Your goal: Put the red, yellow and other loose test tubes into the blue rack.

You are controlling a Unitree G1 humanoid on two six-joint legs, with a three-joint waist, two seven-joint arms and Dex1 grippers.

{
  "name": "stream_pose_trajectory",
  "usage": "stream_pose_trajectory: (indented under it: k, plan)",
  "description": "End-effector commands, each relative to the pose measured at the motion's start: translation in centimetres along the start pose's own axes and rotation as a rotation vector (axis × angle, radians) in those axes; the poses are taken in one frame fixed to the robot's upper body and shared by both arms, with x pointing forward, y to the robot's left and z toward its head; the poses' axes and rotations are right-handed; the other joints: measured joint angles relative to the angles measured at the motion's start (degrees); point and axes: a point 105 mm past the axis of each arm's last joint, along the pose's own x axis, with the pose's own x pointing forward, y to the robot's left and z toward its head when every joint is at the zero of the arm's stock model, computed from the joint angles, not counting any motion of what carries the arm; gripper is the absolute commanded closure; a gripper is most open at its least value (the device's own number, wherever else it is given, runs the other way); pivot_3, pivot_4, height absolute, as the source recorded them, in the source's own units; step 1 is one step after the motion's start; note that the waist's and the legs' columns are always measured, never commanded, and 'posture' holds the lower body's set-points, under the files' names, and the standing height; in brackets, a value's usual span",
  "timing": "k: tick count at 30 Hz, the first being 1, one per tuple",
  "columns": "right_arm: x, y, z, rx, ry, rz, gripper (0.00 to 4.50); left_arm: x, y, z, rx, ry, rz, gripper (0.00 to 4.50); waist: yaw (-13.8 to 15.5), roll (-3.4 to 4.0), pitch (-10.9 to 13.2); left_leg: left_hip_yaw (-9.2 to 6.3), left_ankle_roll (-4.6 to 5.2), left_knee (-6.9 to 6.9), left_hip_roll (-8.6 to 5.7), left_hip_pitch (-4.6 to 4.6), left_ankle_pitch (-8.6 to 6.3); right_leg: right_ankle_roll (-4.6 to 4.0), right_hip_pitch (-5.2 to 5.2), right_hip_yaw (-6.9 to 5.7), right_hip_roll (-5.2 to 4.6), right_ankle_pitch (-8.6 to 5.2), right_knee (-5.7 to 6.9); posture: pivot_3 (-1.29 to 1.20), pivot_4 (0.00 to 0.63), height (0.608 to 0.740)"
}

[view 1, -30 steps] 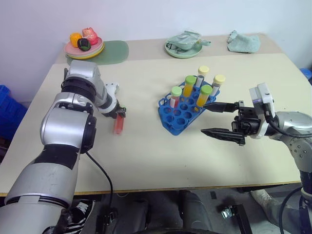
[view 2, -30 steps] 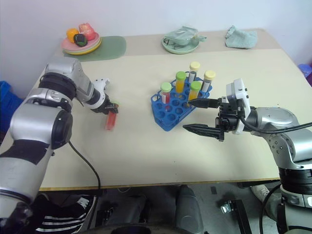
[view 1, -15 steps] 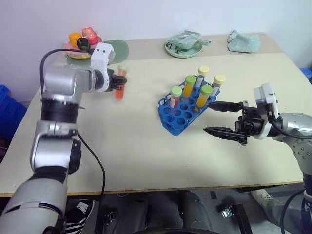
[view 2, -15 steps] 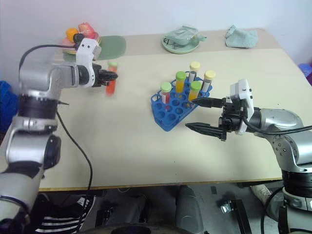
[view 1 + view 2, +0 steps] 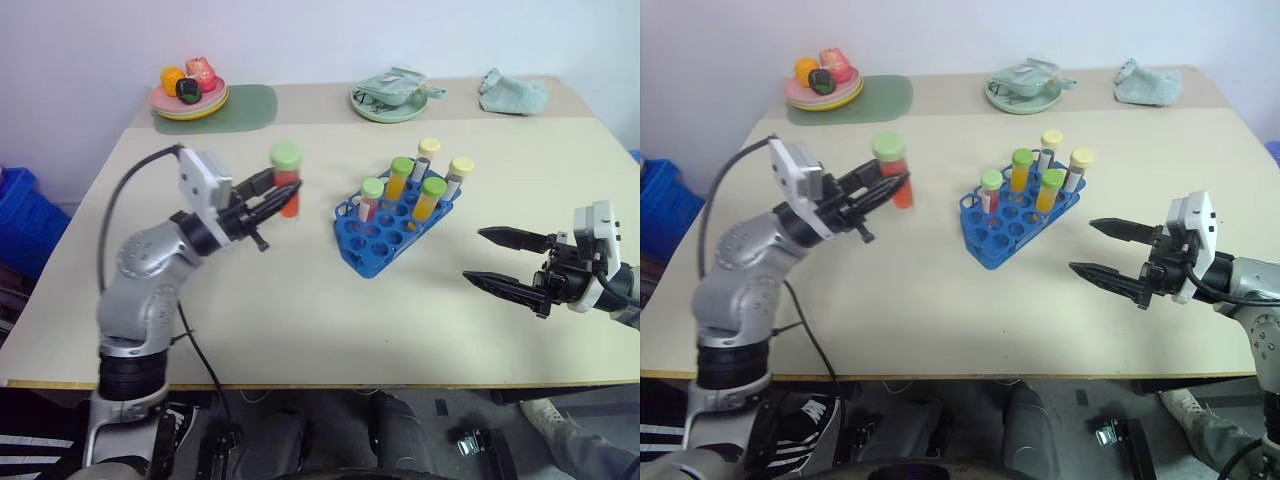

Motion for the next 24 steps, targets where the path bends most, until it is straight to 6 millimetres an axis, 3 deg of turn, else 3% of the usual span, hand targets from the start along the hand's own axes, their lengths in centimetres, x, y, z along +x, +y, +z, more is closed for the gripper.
stream_pose_trajectory:
  k: [1,3,10,19,24]
  plan:
    - [-0.2,0.5,1.6,-0.055,-0.045,-0.028,0.0,2.3,-1.7,-0.8,0.142,-0.072,-0.079,3.77,-0.01,0.0,-0.02,0.03,0.01,-0.01,0.0,0.04,0.0,0.0,0.02,0.01,0.0,0.0,0.0,0.0,0.15,0.74]
    - [-0.2,0.6,1.8,-0.056,-0.047,-0.044,0.0,4.0,-2.3,-1.8,0.16,-0.095,-0.073,3.77,0.16,-0.03,-0.03,0.05,0.01,-0.01,0.01,0.05,0.0,0.01,0.08,0.0,0.0,0.0,-0.04,0.0,0.15,0.74]
    - [0.0,0.9,2.3,-0.048,-0.058,-0.074,0.0,7.3,-4.9,-4.0,0.212,-0.136,-0.105,3.77,-0.04,-0.05,-0.04,0.1,0.06,-0.06,0.09,0.06,-0.02,0.06,0.1,0.0,0.06,0.04,-0.18,0.0,0.15,0.74]
    - [0.2,1.5,2.5,-0.041,-0.045,-0.082,0.0,9.2,-7.1,-5.8,0.235,-0.14,-0.126,3.77,0.13,-0.06,-0.05,0.11,0.09,-0.05,0.08,0.07,-0.03,0.12,0.16,0.0,0.06,0.07,-0.25,0.0,0.15,0.74]
    - [0.4,1.6,2.8,-0.042,-0.041,-0.087,0.0,10.0,-7.3,-7.0,0.223,-0.118,-0.121,3.77,0.04,-0.05,-0.05,0.11,0.1,-0.06,0.09,0.04,-0.03,0.17,0.19,-0.01,0.09,0.17,-0.43,0.0,0.15,0.74]
